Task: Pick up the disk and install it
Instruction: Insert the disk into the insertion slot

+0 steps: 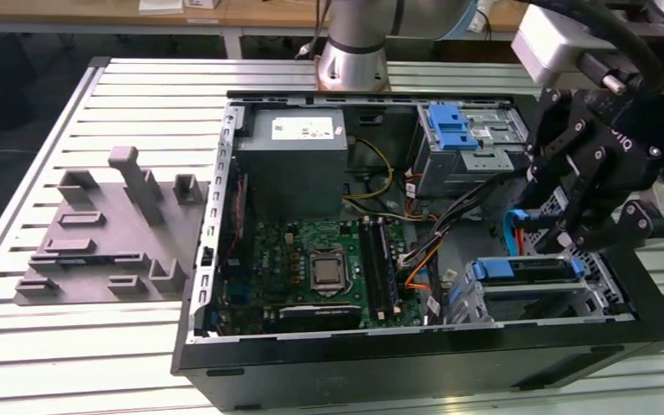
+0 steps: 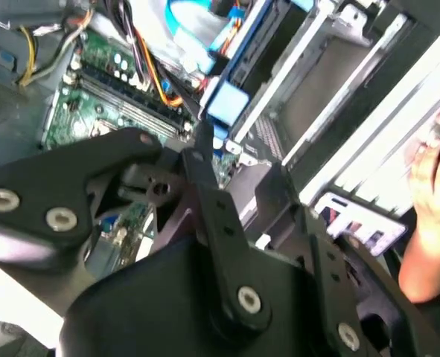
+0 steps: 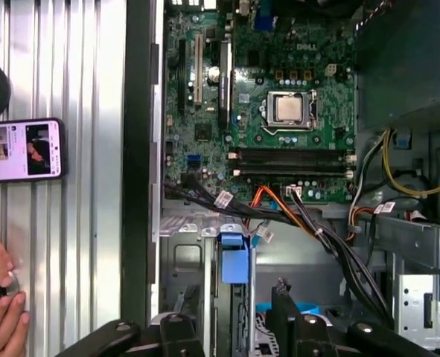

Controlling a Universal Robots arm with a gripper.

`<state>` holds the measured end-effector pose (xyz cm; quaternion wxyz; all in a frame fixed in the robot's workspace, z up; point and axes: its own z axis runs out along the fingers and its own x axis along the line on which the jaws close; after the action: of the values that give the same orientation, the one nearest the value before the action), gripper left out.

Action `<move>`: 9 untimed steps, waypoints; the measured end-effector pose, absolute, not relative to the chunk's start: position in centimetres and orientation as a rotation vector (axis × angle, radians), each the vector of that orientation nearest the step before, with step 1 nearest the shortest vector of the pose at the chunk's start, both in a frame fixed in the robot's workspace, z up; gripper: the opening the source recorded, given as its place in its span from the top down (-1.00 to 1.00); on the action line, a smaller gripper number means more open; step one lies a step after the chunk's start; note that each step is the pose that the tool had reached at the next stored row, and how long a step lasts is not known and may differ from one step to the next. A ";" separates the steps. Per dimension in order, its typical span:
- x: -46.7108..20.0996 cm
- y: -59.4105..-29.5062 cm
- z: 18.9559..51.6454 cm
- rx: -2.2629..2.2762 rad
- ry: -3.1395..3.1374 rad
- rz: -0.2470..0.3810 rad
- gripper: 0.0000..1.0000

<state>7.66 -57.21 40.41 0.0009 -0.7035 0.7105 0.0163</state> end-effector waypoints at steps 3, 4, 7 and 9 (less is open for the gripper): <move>7.7 -57.2 39.9 -2.209 2.231 0.051 0.00; 7.7 -57.2 39.7 -2.209 2.231 0.051 0.00; 7.7 -57.2 39.2 -2.209 2.231 0.051 0.15; 7.7 -57.2 38.8 -2.209 2.231 0.051 0.27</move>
<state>7.65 -57.21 38.80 0.0008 -0.7035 0.7106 0.0162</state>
